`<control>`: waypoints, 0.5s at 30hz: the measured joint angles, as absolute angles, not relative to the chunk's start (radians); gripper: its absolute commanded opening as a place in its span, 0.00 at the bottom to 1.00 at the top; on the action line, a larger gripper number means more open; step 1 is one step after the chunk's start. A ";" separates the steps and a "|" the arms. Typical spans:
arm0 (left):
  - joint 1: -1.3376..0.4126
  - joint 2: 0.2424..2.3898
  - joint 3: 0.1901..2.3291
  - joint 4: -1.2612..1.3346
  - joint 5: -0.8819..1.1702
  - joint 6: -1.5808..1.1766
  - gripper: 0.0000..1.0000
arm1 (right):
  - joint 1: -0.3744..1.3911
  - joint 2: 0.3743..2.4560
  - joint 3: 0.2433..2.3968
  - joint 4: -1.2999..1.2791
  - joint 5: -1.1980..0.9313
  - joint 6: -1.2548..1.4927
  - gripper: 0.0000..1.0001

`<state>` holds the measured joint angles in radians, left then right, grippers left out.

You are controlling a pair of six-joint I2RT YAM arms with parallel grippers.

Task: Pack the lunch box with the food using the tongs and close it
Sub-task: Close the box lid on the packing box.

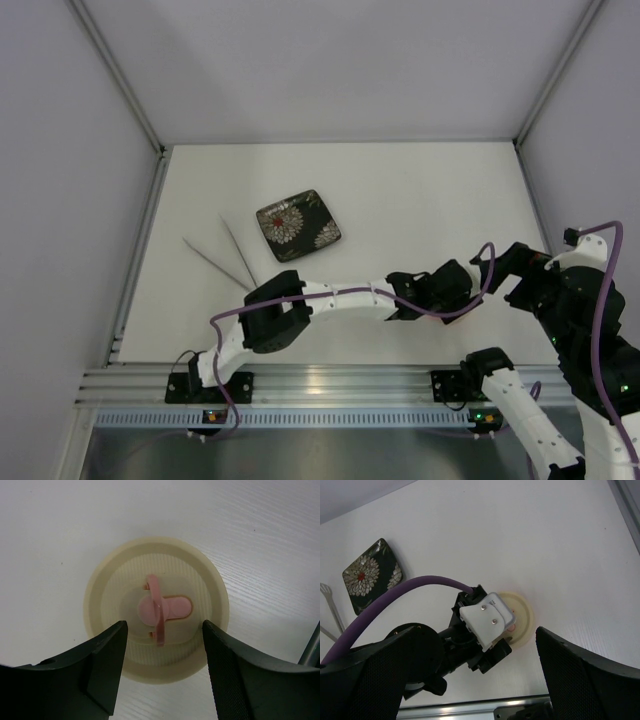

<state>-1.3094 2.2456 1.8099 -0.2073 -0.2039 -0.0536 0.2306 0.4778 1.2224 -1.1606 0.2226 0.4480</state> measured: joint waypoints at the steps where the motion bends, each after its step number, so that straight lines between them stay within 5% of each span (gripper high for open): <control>1: -1.309 2.234 1.790 -0.200 -0.200 -0.054 0.67 | 0.231 0.478 1.222 -1.161 0.223 0.448 1.00; 15: -1.286 2.138 1.679 -0.126 -0.167 -0.096 0.68 | 0.231 0.478 1.223 -1.161 0.220 0.448 0.99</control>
<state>-1.2861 2.1380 1.6791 -0.1265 -0.1673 -0.0963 0.2306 0.4778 1.2228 -1.1606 0.2203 0.4484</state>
